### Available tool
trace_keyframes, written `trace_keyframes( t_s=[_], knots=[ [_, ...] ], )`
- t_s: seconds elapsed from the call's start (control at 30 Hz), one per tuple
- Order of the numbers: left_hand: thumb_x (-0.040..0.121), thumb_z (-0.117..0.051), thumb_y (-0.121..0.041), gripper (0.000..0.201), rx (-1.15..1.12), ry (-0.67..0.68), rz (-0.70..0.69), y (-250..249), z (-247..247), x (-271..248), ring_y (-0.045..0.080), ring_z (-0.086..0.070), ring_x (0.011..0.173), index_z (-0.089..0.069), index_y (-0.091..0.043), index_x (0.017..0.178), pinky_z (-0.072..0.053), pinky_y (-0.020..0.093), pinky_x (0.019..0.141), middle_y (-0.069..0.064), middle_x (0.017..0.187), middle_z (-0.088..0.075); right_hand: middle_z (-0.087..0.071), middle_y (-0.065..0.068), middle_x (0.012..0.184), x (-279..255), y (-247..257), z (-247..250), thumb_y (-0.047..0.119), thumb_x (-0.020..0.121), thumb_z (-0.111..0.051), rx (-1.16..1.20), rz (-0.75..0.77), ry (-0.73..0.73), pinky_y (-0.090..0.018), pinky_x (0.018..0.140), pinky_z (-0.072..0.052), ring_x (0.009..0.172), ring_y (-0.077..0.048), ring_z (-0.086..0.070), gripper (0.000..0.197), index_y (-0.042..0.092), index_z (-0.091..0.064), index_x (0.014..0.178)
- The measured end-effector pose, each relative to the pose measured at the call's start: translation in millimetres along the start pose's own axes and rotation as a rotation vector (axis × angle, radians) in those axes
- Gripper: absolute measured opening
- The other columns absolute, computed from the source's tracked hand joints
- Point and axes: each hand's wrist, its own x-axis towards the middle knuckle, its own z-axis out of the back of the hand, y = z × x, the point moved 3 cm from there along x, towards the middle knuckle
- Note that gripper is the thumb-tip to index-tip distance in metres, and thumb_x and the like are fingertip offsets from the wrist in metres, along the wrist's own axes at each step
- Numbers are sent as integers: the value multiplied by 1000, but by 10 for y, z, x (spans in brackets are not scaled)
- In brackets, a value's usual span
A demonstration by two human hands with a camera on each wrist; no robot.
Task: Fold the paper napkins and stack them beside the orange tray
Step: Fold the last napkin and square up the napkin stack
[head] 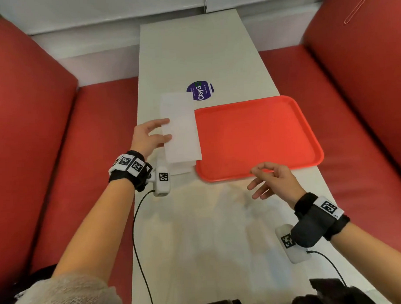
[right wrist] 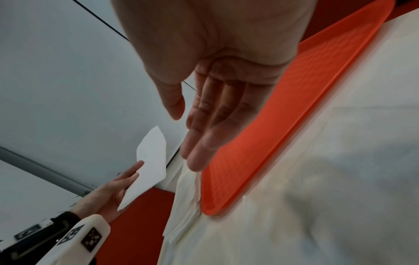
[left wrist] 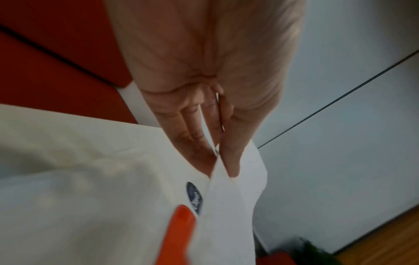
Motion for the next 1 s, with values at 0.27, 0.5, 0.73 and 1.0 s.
trace_keyframes(
  t_s=[0.27, 0.5, 0.73, 1.0],
  knots=[
    [78, -73, 9, 45, 209, 16, 172, 689, 5, 429, 8, -64, 79, -68, -10, 119, -54, 11, 60, 4, 120, -58, -73, -21, 80, 197, -76, 150, 24, 95, -61, -7, -45, -81, -27, 46, -49, 54, -31, -67, 19, 6, -61, 100],
    [77, -78, -2, 41, 355, -35, 173, 844, 7, 450, 20, -61, 79, -70, -17, 114, -48, 14, 65, 11, 94, -63, -73, -21, 80, 199, -156, 129, 25, 95, -61, -16, -50, -75, -27, 46, -49, 53, -29, -66, 21, 6, -62, 102],
    [79, -71, -7, 21, 615, -36, -203, 632, -583, -340, 23, -52, 104, -70, -18, 97, -34, 23, 92, 7, 113, -57, -74, -12, 73, 24, -340, 181, 25, 93, -64, -236, -14, -94, -29, 49, -49, 53, -29, -66, 16, 10, -64, 94],
    [88, -67, -19, 17, 540, 421, -137, 1009, -1749, -1709, 15, -54, 92, -65, -14, 105, -43, 27, 84, -3, 102, -55, -65, 7, 87, -419, -885, 462, 44, 79, -70, -1143, -203, -144, -26, 64, -43, 83, -17, -62, 20, 30, -62, 90]
  ],
)
